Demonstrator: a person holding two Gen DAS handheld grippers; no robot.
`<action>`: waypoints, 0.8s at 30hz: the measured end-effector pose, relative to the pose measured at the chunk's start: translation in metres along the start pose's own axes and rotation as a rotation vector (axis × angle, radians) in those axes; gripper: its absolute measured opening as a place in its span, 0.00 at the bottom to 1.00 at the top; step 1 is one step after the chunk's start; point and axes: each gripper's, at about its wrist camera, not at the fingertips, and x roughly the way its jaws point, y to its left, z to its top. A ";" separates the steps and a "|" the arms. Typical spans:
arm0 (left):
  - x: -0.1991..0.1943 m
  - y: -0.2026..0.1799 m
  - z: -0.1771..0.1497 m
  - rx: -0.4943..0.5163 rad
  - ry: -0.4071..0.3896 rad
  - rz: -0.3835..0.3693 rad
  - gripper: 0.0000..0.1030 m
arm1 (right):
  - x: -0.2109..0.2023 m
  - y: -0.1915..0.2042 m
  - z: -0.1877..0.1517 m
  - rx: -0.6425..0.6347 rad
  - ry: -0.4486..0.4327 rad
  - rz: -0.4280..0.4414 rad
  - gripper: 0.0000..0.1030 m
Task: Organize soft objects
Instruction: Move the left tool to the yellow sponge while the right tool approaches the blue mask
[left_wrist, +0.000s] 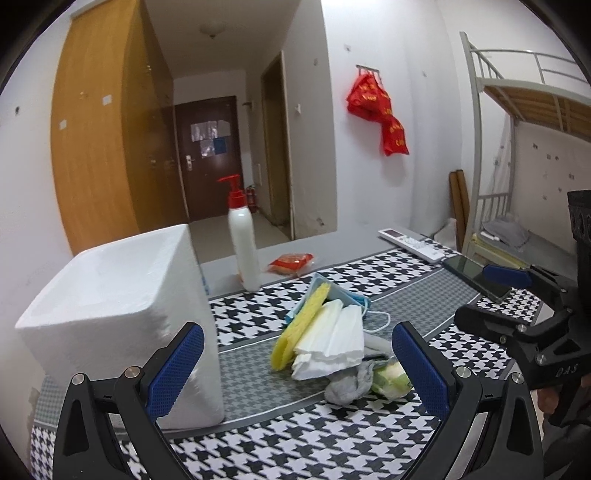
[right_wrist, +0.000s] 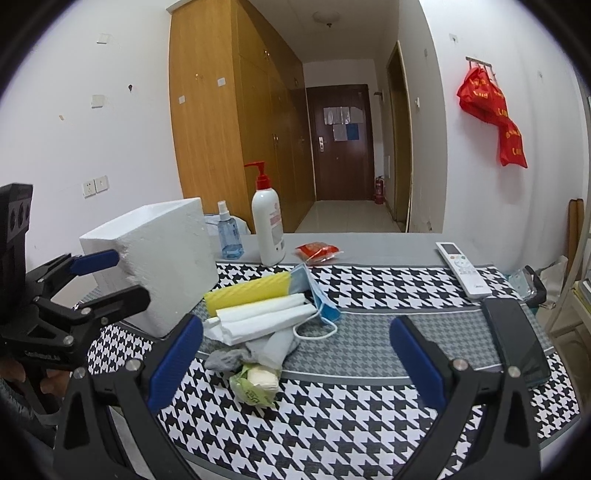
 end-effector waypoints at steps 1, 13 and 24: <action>0.004 -0.002 0.002 0.001 0.007 0.003 0.99 | 0.001 -0.001 0.000 0.000 0.004 0.001 0.99; 0.045 -0.018 0.017 0.026 0.079 0.003 0.87 | 0.013 -0.023 0.002 0.010 0.030 0.004 0.99; 0.079 -0.016 0.015 0.008 0.158 0.027 0.82 | 0.028 -0.026 0.016 -0.053 0.088 0.006 0.99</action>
